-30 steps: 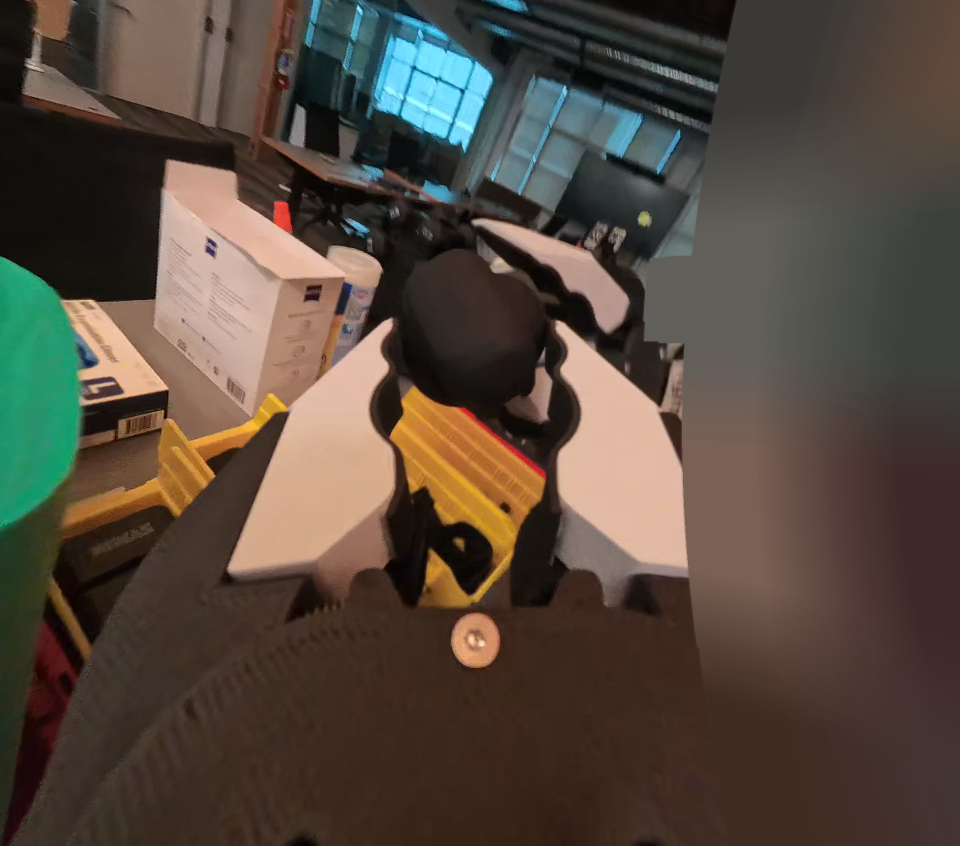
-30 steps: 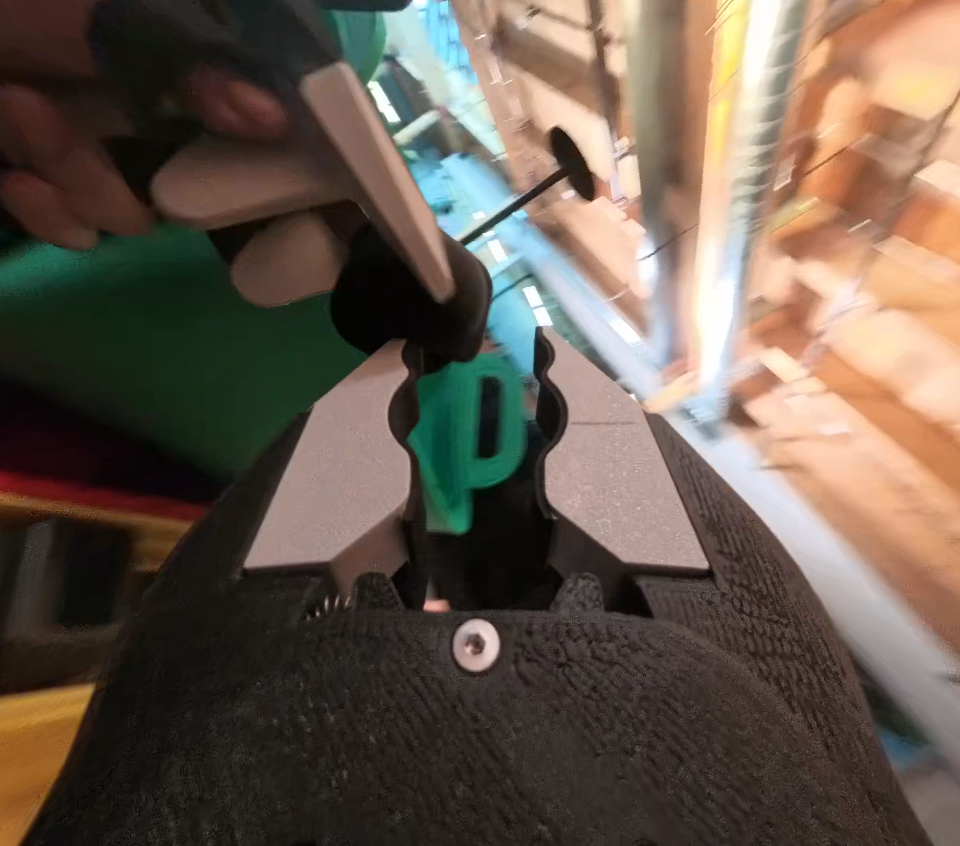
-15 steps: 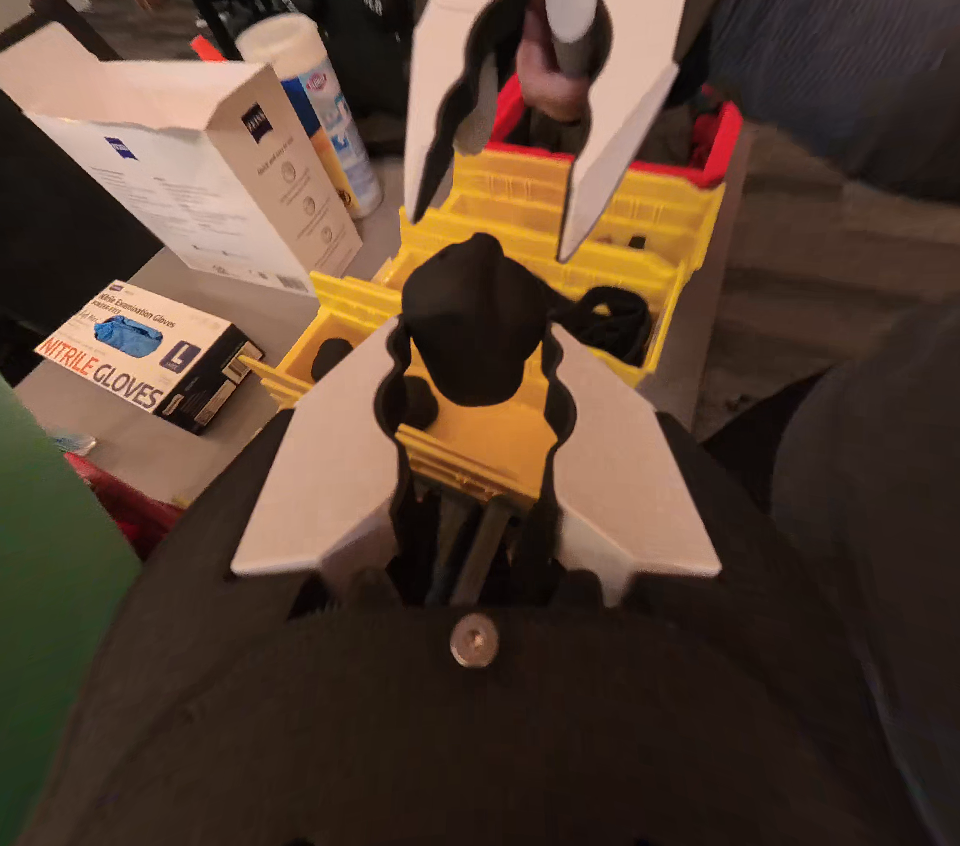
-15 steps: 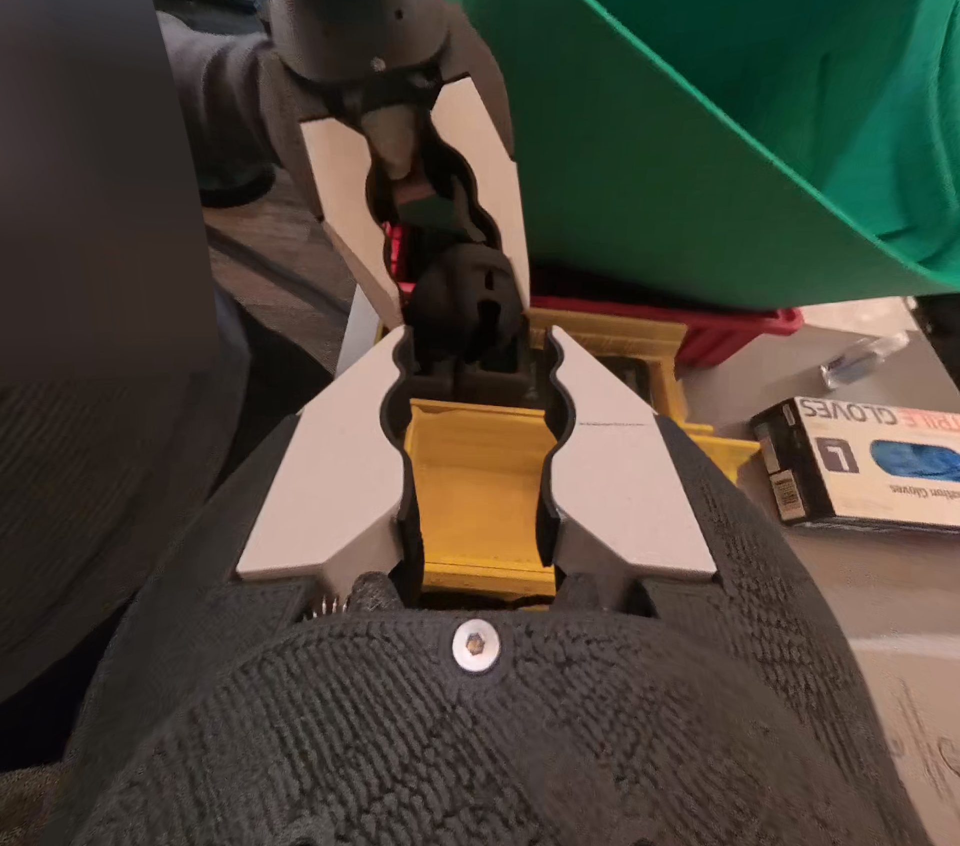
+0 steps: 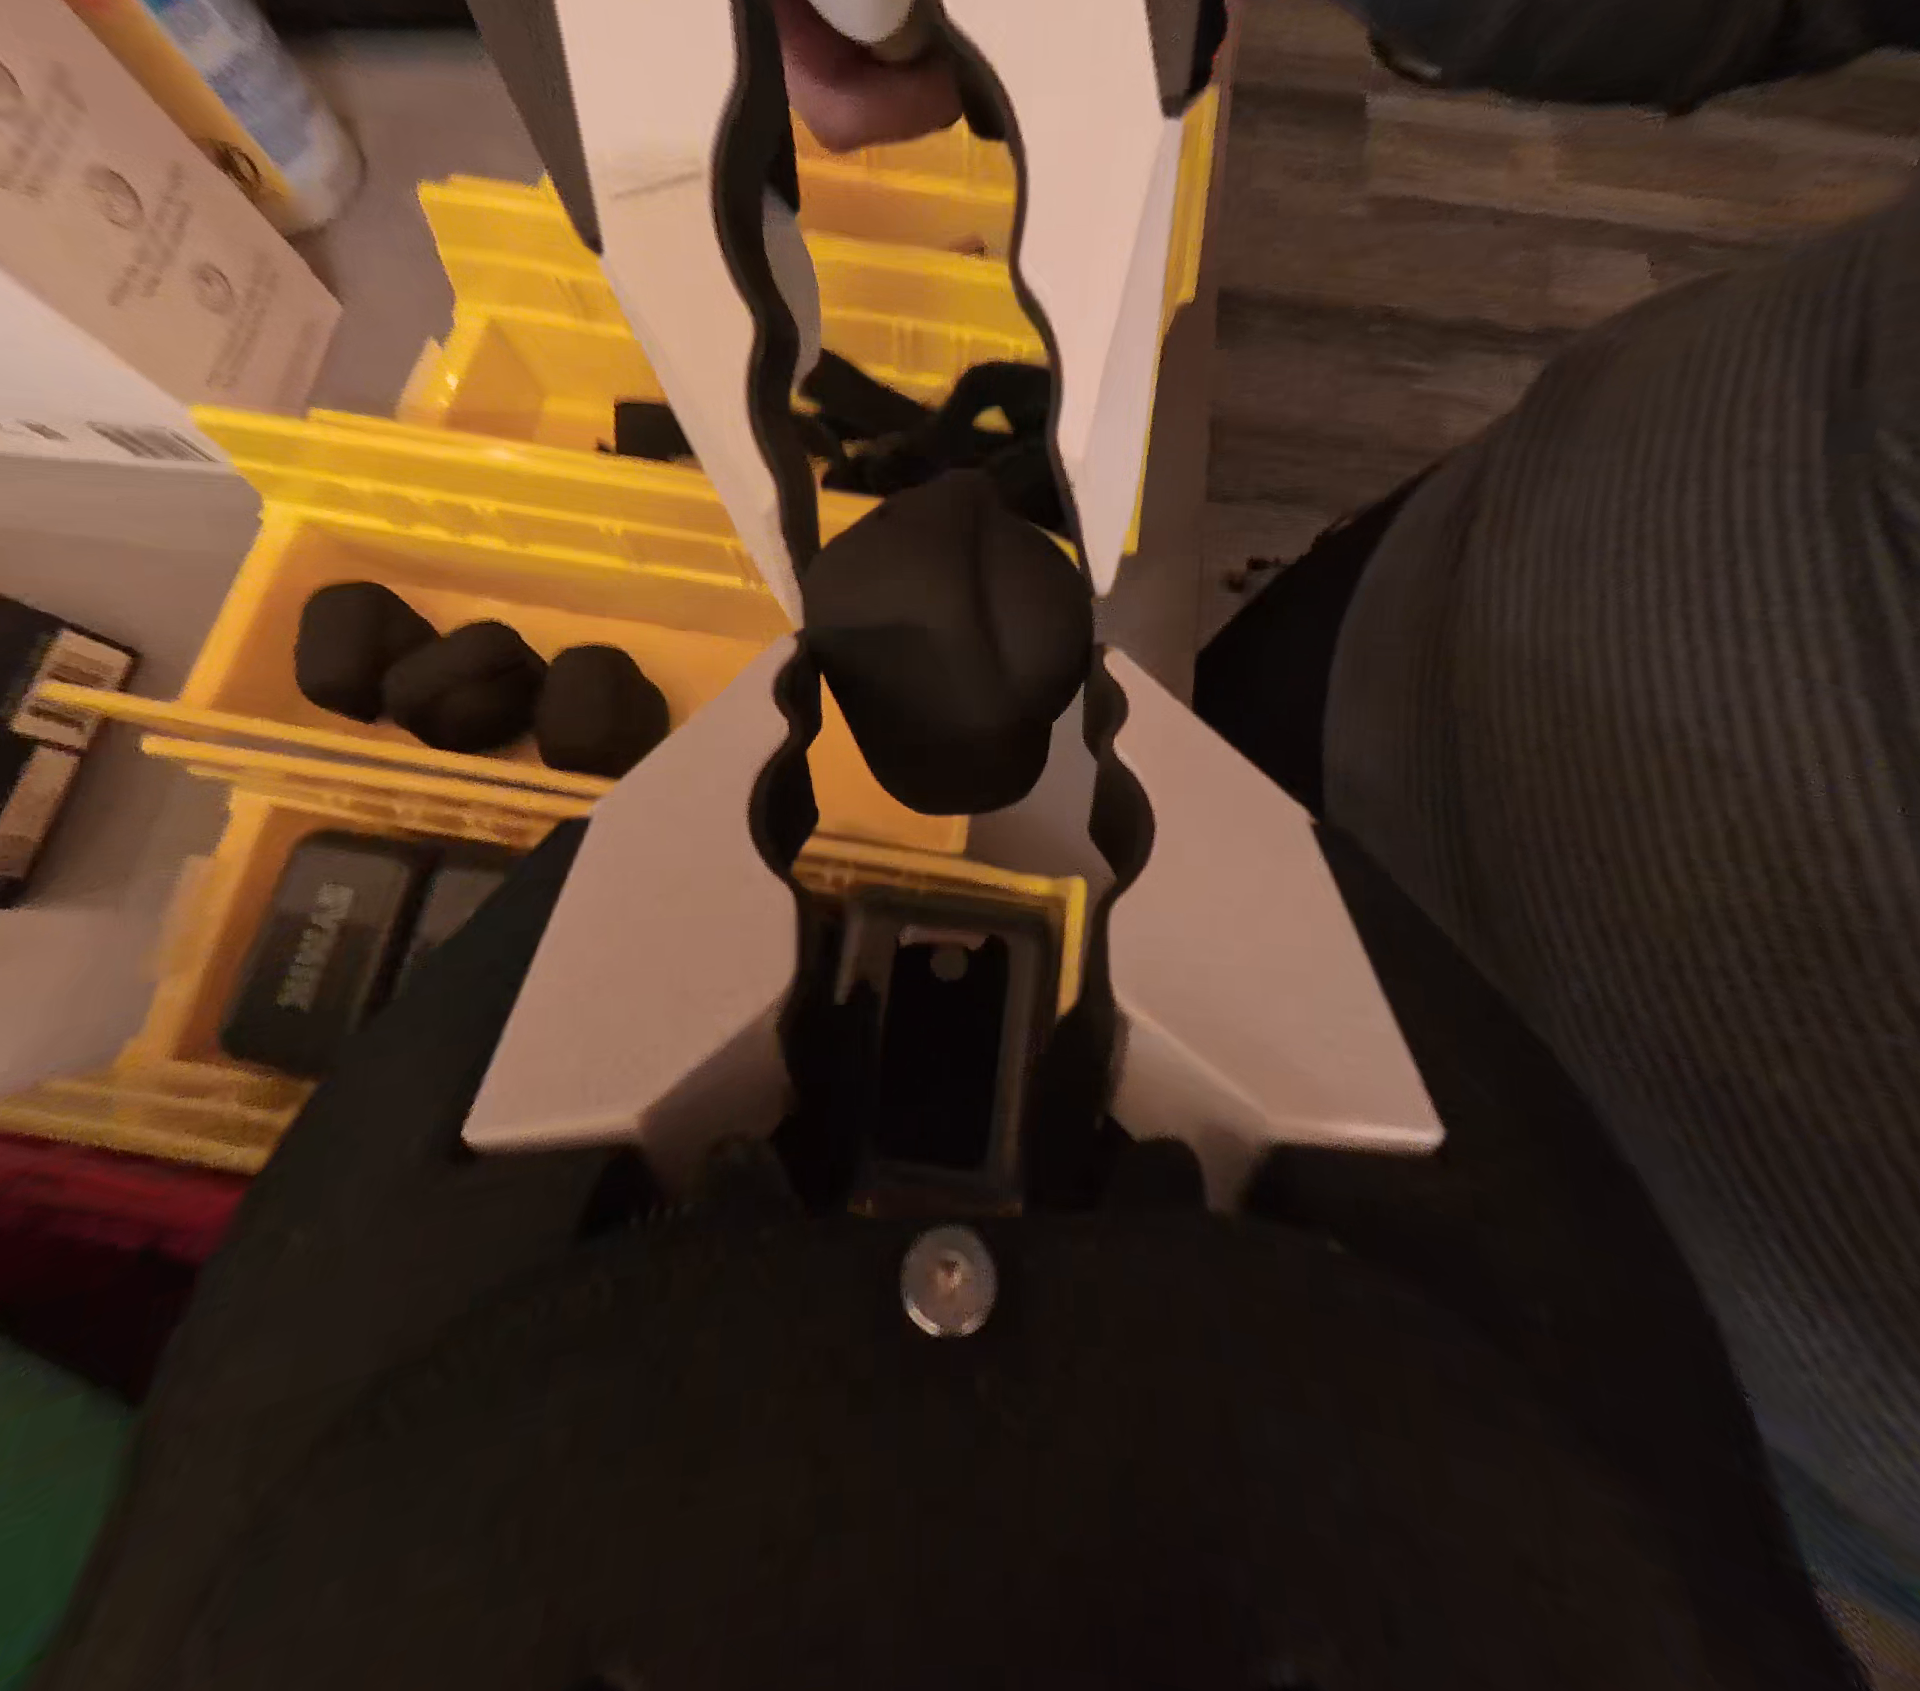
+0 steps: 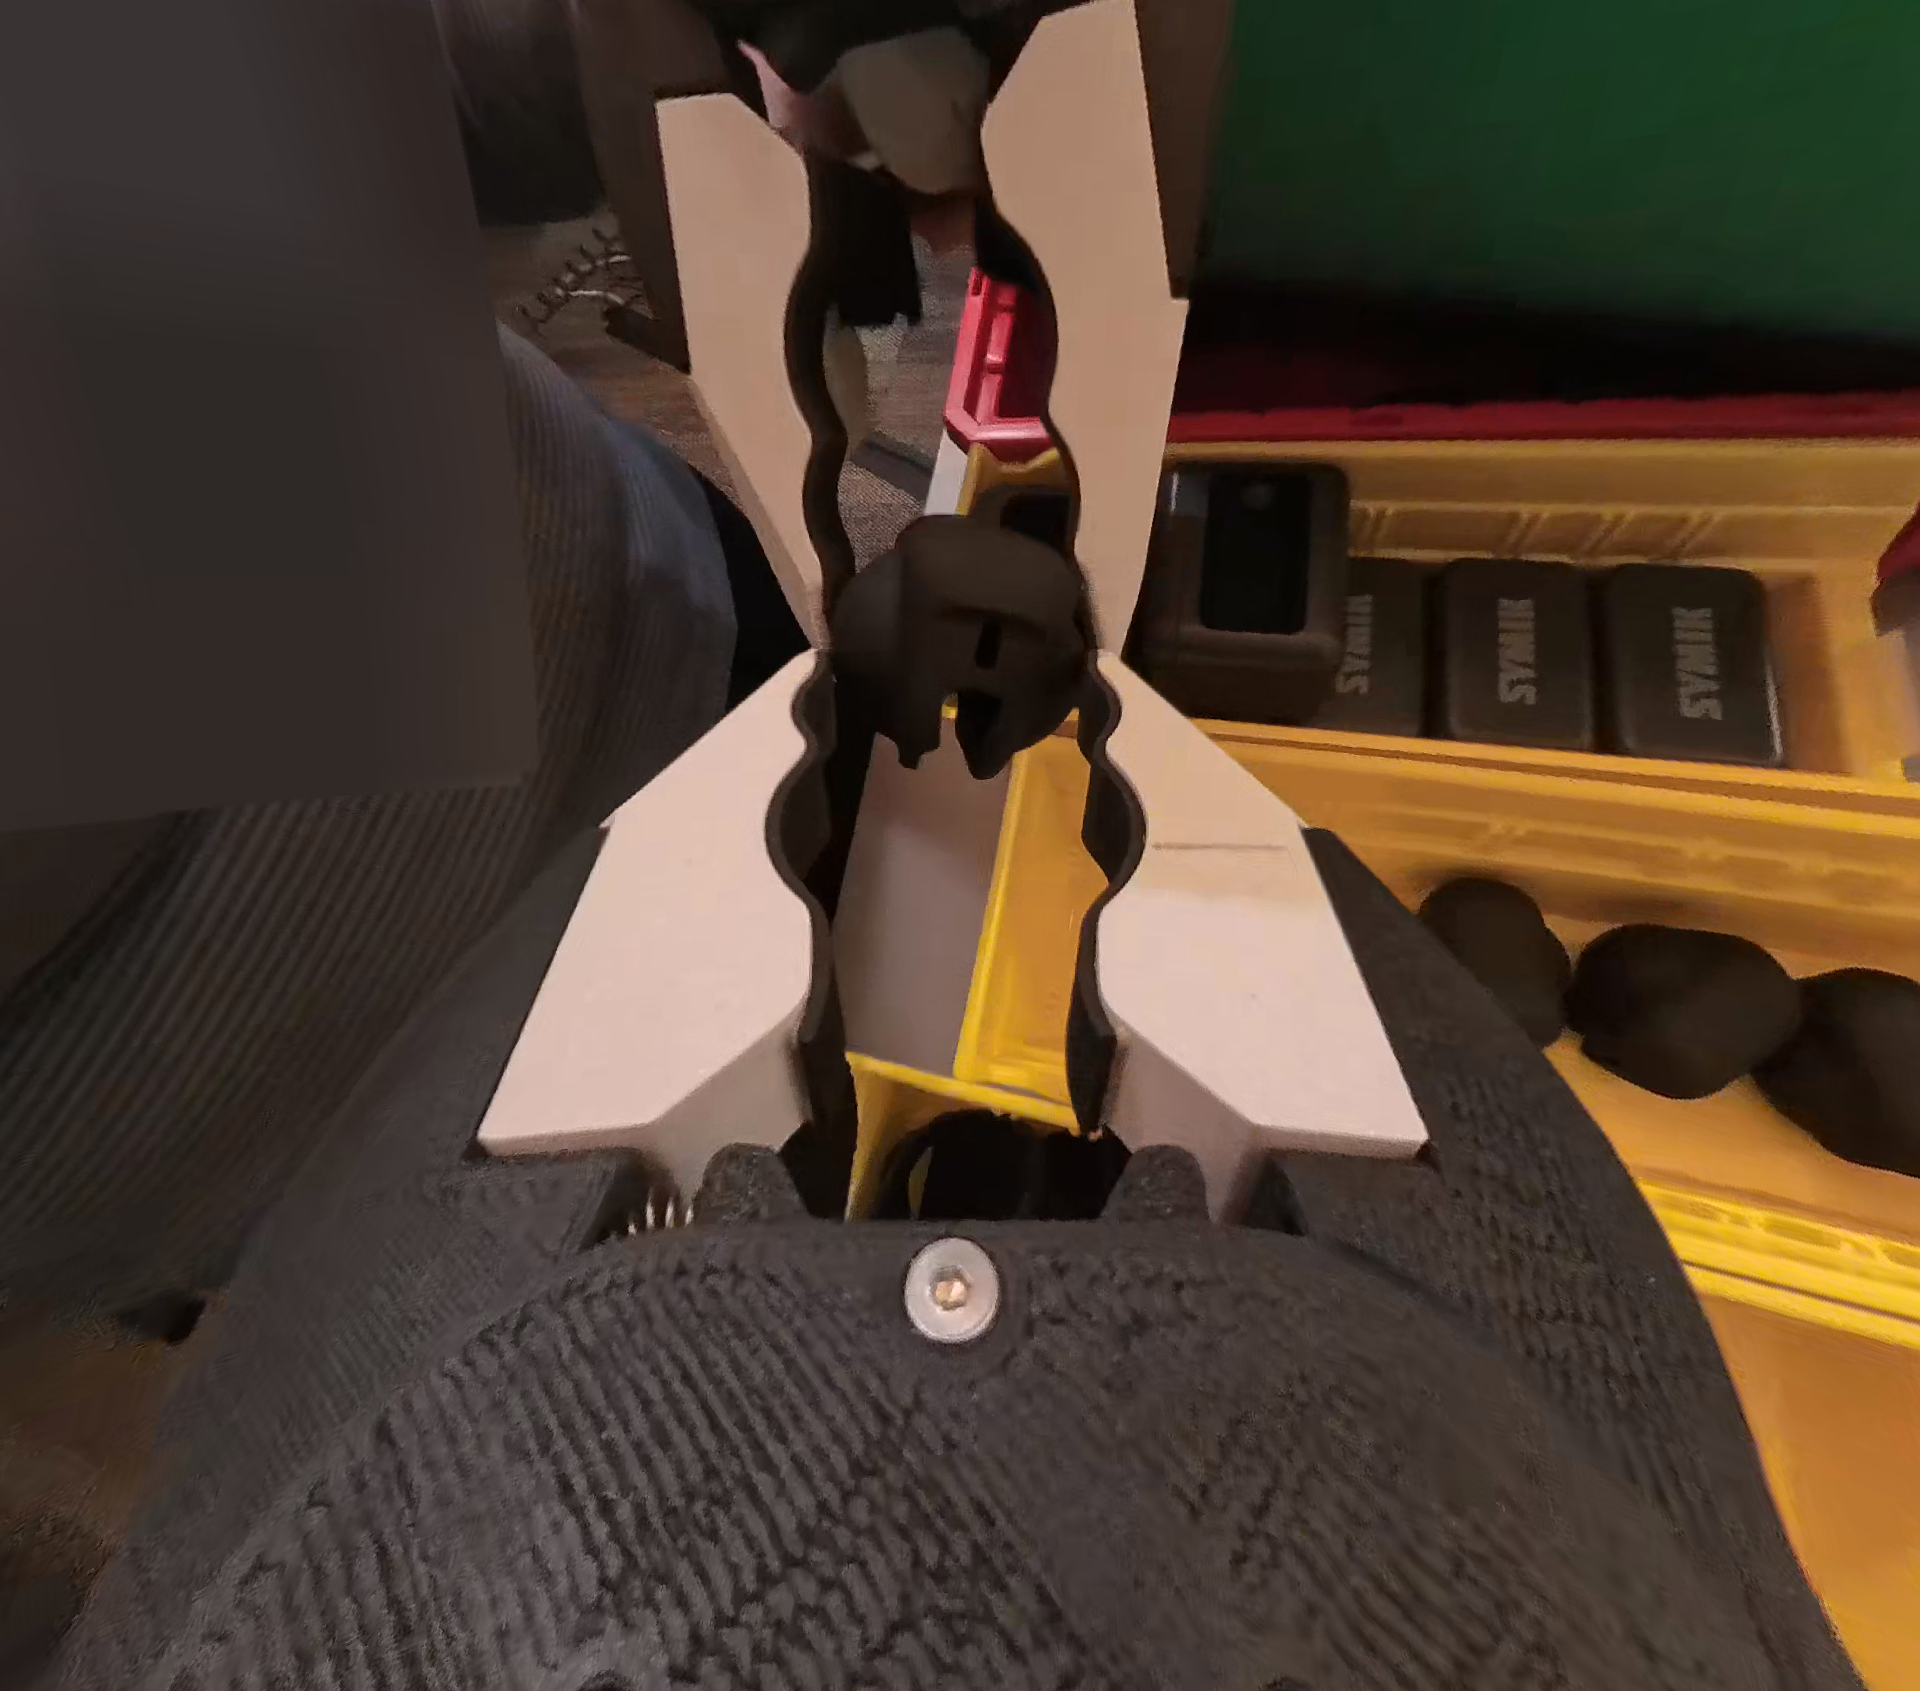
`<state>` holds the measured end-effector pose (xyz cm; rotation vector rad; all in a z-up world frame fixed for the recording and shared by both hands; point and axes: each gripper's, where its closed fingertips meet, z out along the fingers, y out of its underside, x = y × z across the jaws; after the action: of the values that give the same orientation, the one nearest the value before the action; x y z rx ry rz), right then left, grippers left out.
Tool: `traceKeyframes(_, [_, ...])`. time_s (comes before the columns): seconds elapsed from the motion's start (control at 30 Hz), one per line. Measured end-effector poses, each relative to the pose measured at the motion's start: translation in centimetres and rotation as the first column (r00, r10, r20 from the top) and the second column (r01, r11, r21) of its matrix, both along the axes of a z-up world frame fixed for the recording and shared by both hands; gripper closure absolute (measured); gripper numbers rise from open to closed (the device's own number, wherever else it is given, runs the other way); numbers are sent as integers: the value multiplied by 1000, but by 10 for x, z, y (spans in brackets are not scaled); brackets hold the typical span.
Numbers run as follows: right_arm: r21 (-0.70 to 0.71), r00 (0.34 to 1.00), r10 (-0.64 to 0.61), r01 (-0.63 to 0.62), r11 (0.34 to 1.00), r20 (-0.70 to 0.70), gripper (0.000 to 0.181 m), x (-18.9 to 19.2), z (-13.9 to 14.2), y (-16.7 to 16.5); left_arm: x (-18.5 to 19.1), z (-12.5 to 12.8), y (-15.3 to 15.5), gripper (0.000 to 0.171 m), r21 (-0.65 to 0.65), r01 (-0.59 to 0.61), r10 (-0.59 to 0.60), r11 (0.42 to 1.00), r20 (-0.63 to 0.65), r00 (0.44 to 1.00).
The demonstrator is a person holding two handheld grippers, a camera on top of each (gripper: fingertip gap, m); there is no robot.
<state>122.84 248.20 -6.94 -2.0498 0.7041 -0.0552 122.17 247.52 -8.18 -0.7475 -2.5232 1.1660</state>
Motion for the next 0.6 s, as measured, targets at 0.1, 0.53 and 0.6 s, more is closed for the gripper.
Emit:
traceKeyframes(0.1, [-58,999,-35,34,998,-21,138,9,-24,6,13,-23,12,121,138,-49,33,989,115,993])
traceKeyframes(0.53, [-219,987,-153,137,966,-59,140,6,-82,-16,21,-52,2,120,256,-73,21,964,201,979])
traceKeyframes(0.6, [-268,967,-249,229,936,-44,142,3,-79,-45,26,-50,-15,120,235,-74,14,969,249,969])
